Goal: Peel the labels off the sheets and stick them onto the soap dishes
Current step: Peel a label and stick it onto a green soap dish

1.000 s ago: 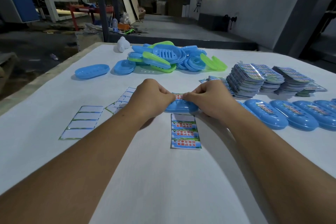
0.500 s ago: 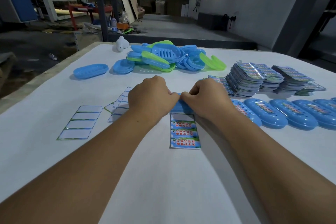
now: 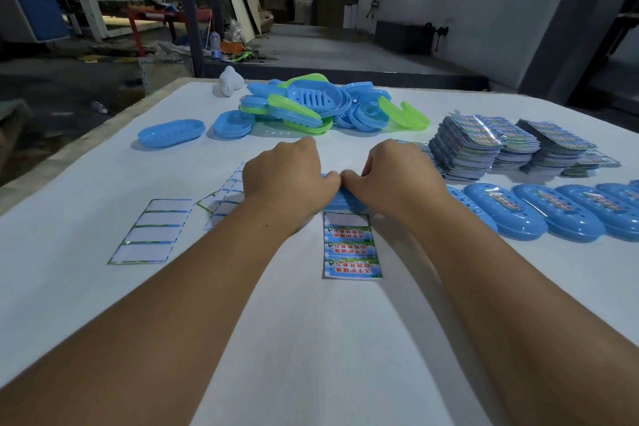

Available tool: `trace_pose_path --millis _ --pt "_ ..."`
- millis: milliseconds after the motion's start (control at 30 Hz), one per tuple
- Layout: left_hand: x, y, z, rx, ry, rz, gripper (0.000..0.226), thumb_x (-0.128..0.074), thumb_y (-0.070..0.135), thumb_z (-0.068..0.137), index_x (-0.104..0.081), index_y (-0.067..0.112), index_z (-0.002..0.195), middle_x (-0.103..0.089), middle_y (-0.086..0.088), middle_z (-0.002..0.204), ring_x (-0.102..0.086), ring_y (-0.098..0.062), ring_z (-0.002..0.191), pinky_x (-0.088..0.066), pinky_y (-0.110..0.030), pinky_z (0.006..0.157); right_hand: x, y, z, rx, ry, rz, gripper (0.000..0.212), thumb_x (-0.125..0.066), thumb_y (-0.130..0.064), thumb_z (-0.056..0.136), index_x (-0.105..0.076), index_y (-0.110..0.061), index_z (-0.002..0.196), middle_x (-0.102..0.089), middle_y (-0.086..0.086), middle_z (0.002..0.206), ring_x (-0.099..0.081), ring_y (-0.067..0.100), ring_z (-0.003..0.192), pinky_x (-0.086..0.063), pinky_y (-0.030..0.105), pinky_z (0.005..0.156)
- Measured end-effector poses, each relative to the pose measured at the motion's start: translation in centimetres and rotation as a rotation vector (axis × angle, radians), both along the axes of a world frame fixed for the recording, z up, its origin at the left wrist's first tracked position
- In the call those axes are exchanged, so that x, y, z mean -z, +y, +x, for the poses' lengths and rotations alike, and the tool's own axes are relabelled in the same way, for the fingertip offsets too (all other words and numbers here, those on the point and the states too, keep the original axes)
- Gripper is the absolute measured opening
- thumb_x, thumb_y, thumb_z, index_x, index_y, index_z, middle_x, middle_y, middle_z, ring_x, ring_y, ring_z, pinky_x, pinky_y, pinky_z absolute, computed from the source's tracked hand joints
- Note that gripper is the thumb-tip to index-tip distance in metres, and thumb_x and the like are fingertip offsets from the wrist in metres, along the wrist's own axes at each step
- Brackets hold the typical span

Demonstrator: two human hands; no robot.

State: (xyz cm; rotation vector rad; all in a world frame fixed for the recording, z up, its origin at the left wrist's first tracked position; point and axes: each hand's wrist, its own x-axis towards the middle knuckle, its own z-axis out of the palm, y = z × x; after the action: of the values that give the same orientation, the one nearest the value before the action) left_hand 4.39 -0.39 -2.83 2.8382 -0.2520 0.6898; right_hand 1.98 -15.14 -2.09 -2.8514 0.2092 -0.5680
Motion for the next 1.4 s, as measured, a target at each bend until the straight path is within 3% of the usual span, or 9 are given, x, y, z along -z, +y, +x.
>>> trace_pose_path --millis 200,433,533,733,800,933,1133,1267,1400 --pt "0.2 0.2 -0.2 -0.001 0.077 -0.081 0.042 -0.057 0.065 0.087 -0.049 0.026 0.102 -0.051 0.006 0.081 -0.052 -0.016 0.073 -0.033 -0.028 0.053 -0.2 -0.4 -0.5 0.005 -0.019 0.036 0.046 -0.066 -0.061 0.082 -0.066 -0.016 0.072 -0.066 0.002 0.071 -0.062 0.022 0.069 -0.040 0.029 0.053" --pt "0.1 1.1 0.0 0.030 0.037 -0.264 0.026 -0.052 0.054 0.093 -0.050 0.028 0.091 -0.058 0.004 0.084 -0.055 -0.022 0.076 -0.036 -0.031 0.059 -2.1 0.6 -4.6 -0.381 0.161 0.144 0.054 -0.064 -0.080 0.060 -0.065 -0.027 0.069 -0.066 -0.017 0.066 -0.059 -0.001 0.061 -0.047 0.019 0.051" --pt "0.0 1.2 -0.1 0.029 0.016 -0.301 0.023 -0.053 0.052 0.093 -0.050 0.029 0.090 -0.057 0.005 0.082 -0.055 -0.022 0.076 -0.036 -0.032 0.061 -2.2 1.8 -5.6 -0.399 0.247 0.042 0.062 -0.058 -0.089 0.057 -0.062 -0.031 0.077 -0.066 -0.015 0.076 -0.060 0.002 0.068 -0.054 0.031 0.064" --pt "-0.3 1.7 -0.4 0.022 0.005 -0.325 0.020 -0.054 0.048 0.094 -0.052 0.028 0.092 -0.057 0.006 0.083 -0.051 -0.017 0.075 -0.024 -0.026 0.048 -1.8 1.6 -5.0 -0.356 0.203 -0.014 0.044 -0.069 -0.073 0.072 -0.058 -0.032 0.081 -0.059 -0.013 0.084 -0.054 0.004 0.074 -0.045 0.030 0.062" --pt "-0.3 1.9 -0.4 0.020 0.015 -0.332 0.019 -0.053 0.047 0.096 -0.052 0.028 0.095 -0.059 0.006 0.087 -0.053 -0.017 0.076 -0.025 -0.025 0.048 -1.6 0.9 -4.2 -0.321 0.112 0.017 0.036 -0.070 -0.065 0.078 -0.063 -0.035 0.096 -0.062 -0.012 0.098 -0.056 0.010 0.086 -0.043 0.031 0.065" --pt "-0.2 2.1 -0.4 0.025 0.030 -0.344 0.018 -0.053 0.047 0.096 -0.052 0.029 0.097 -0.060 0.005 0.087 -0.055 -0.018 0.077 -0.027 -0.024 0.048 -0.8 0.2 -3.2 -0.377 0.118 0.057 0.063 -0.068 -0.059 0.085 -0.049 -0.039 0.142 -0.060 -0.008 0.135 -0.054 0.018 0.119 -0.041 0.031 0.083" --pt "0.1 2.0 -0.5 0.039 0.032 -0.344 0.018 -0.055 0.049 0.095 -0.051 0.031 0.095 -0.058 0.008 0.082 -0.054 -0.014 0.073 -0.028 -0.022 0.048 -0.3 0.5 -2.2 -0.310 0.154 -0.048 0.071 -0.055 -0.067 0.089 -0.040 -0.034 0.150 -0.066 -0.002 0.134 -0.049 0.029 0.126 -0.044 0.042 0.098" --pt "0.2 1.9 -0.4 0.051 0.042 -0.336 0.019 -0.056 0.050 0.094 -0.051 0.032 0.095 -0.060 0.008 0.081 -0.056 -0.015 0.073 -0.030 -0.023 0.049 -0.4 0.6 -2.1 -0.193 0.156 -0.060 0.082 -0.053 -0.075 0.084 -0.036 -0.030 0.151 -0.061 0.001 0.138 -0.049 0.029 0.128 -0.043 0.041 0.097" --pt "0.2 2.0 -0.3 0.055 0.057 -0.336 0.020 -0.056 0.052 0.093 -0.051 0.033 0.095 -0.060 0.008 0.080 -0.056 -0.015 0.073 -0.033 -0.025 0.051 -1.6 -0.6 -3.0 -0.122 0.177 0.016 0.075 -0.040 -0.074 0.085 -0.024 -0.045 0.153 -0.051 0.009 0.143 -0.050 0.033 0.129 -0.042 0.044 0.089"
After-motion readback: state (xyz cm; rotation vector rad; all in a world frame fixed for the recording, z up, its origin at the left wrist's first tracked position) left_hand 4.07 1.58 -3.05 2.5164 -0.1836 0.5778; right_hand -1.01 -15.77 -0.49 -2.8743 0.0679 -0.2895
